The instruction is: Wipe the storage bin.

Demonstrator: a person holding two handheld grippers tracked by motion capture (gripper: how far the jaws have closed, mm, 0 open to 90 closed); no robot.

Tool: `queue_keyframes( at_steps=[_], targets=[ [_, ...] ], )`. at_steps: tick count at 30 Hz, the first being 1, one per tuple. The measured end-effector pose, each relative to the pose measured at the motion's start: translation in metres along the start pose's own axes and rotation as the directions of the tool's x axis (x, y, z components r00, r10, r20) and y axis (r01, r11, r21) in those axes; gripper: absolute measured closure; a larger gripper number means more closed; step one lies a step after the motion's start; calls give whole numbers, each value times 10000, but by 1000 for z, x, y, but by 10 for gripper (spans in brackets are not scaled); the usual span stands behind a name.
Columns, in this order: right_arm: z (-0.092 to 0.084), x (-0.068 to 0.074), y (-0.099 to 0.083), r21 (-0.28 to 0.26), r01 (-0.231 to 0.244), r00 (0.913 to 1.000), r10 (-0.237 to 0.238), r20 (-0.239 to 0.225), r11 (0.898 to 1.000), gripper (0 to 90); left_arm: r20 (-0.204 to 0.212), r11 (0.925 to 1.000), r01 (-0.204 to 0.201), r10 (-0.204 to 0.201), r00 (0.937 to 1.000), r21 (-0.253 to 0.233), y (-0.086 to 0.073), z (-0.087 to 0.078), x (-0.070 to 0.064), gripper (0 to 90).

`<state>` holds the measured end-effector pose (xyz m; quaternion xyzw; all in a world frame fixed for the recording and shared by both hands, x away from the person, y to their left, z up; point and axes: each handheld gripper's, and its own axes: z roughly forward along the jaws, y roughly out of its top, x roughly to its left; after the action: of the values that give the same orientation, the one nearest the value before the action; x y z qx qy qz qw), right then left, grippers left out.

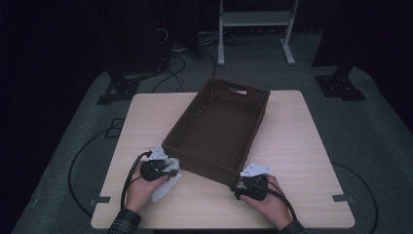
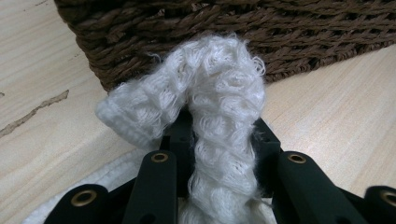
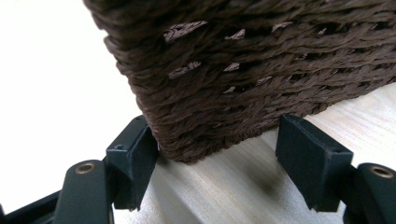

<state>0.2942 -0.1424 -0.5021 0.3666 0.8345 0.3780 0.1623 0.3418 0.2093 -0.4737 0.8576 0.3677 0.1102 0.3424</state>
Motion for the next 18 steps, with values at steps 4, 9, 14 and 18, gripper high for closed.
queue_keyframes(
  at_steps=[4, 9, 14, 18],
  targets=[
    [0, 0, 0, 1, 0, 10000, 0, -2, 10000, 293, 4, 9999, -29, 29, 10000, -130, 1, -5, -1, 688],
    [0, 0, 0, 2, 0, 10000, 0, -4, 10000, 293, 25, 9982, -96, 98, 9999, -595, 5, -17, -4, 688],
    [0, 0, 0, 1, 4, 10000, -4, -3, 10000, 293, -49, 9929, -157, 152, 9999, -1177, 10, -28, -7, 689],
    [0, 0, 0, 1, 1, 10000, -1, -3, 10000, 293, -72, 9857, -180, 170, 9998, -1674, 15, -38, -9, 689]
  ],
)
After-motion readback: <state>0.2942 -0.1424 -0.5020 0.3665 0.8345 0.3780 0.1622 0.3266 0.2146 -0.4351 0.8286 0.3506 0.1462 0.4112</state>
